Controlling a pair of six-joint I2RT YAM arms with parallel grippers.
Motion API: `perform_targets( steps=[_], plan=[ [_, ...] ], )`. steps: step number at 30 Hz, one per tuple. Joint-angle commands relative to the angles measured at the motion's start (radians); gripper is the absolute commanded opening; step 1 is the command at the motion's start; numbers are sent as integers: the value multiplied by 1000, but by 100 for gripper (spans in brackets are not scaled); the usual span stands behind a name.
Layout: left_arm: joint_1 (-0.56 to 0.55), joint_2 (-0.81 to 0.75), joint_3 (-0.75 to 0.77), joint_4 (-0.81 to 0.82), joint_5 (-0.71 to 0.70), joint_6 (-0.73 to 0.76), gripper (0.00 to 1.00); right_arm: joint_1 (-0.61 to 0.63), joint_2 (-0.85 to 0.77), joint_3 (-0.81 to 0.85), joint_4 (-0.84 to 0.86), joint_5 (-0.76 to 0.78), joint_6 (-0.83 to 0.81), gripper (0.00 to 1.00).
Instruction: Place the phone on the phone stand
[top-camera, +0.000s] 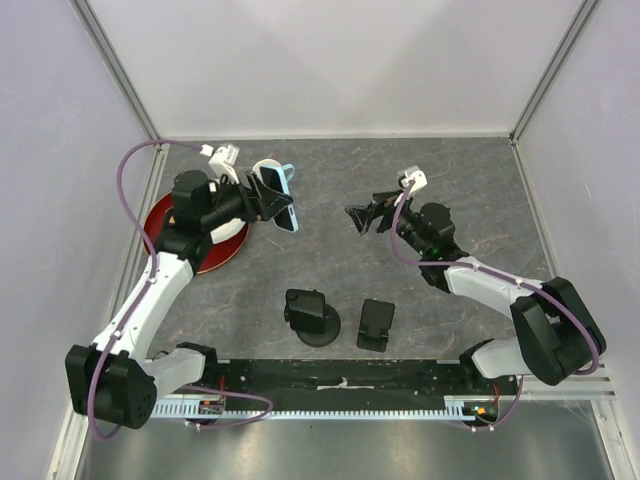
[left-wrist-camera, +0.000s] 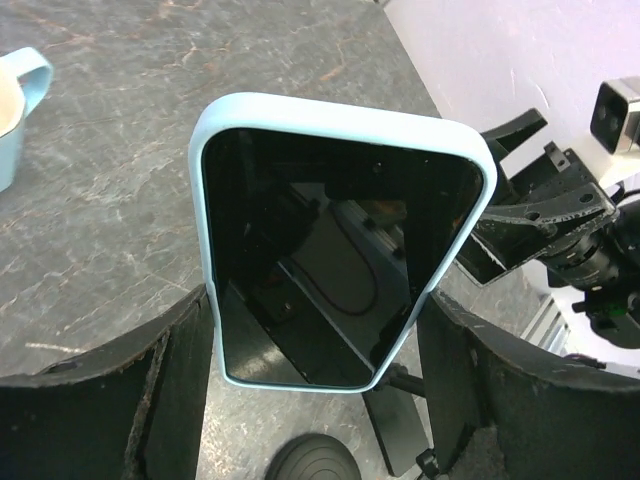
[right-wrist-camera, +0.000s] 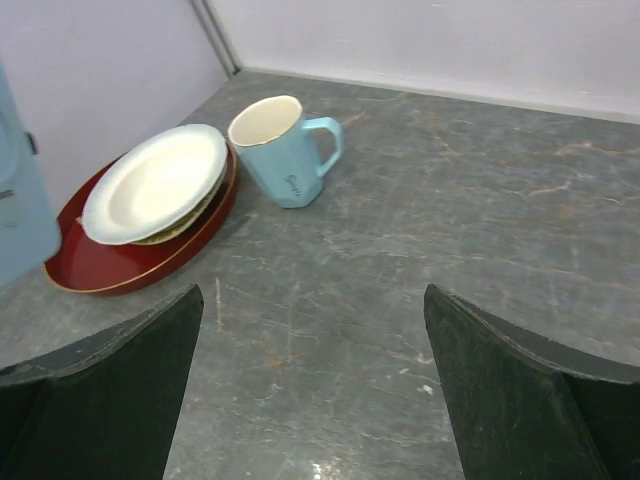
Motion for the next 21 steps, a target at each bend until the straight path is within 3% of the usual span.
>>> perform_targets(
  steps=[1, 5, 8, 12, 15, 21],
  plan=[
    [-59, 24, 98, 85, 10, 127, 2, 31, 7, 65, -43, -13, -17, 98],
    [-74, -19, 73, 114, -33, 139, 2, 69, 0, 150, -122, 36, 3, 98],
    [-76, -74, 12, 128, -102, 138, 2, 94, -11, 277, -279, 122, 23, 98],
    [-83, -119, -17, 89, -188, 161, 2, 99, 77, 598, -750, 128, 75, 98],
    [-94, -133, -22, 69, -224, 172, 2, 100, 183, 799, -976, 58, 69, 98],
    [-99, -133, -20, 63, -204, 169, 2, 99, 246, 962, -1025, -86, 20, 93]
  ],
)
